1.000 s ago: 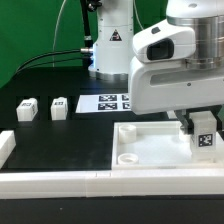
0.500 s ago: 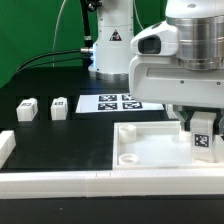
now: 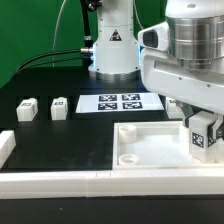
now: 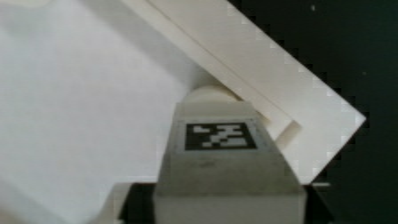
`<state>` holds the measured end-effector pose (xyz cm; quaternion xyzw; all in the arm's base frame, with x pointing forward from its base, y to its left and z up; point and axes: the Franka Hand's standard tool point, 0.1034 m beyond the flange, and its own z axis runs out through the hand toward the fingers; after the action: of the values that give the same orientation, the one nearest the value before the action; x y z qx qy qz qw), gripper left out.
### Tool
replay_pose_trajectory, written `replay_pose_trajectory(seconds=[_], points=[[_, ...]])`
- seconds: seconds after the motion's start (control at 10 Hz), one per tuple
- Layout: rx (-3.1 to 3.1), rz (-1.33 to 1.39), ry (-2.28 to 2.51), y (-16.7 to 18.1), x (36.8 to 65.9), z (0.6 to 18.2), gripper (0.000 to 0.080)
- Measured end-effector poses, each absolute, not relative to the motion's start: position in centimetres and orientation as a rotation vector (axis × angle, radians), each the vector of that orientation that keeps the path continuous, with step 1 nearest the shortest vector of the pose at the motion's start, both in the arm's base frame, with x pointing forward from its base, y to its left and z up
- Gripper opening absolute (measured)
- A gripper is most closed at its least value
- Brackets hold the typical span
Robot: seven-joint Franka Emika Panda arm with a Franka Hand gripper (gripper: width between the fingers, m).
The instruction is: Assemble one leg
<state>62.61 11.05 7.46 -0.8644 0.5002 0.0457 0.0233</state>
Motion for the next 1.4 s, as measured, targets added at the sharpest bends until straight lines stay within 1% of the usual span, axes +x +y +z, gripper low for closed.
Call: replay_pose_trajectory(seconds=[0.3,0.6,0.7,0.8,0.9,1.0,1.1,1.4], points=[[-2.429,0.157,1.925,11.04,62.62,7.46,0.0291],[-2.303,0.164,2.080,11.07,62.63,7.45,0.0291],[-2.326,0.164,2.053,11.11,62.60,7.41,0.0407],[-2.352,0.163,2.022,11.14,62.59,7.39,0.0407],[-2.381,0.163,1.984,11.17,62.58,7.37,0.0543],[-2.383,0.163,1.983,11.24,62.56,7.37,0.0627],[-2.508,0.158,1.815,11.13,62.58,7.37,0.0643],[-2.768,0.145,1.357,11.56,62.52,7.41,0.0648]])
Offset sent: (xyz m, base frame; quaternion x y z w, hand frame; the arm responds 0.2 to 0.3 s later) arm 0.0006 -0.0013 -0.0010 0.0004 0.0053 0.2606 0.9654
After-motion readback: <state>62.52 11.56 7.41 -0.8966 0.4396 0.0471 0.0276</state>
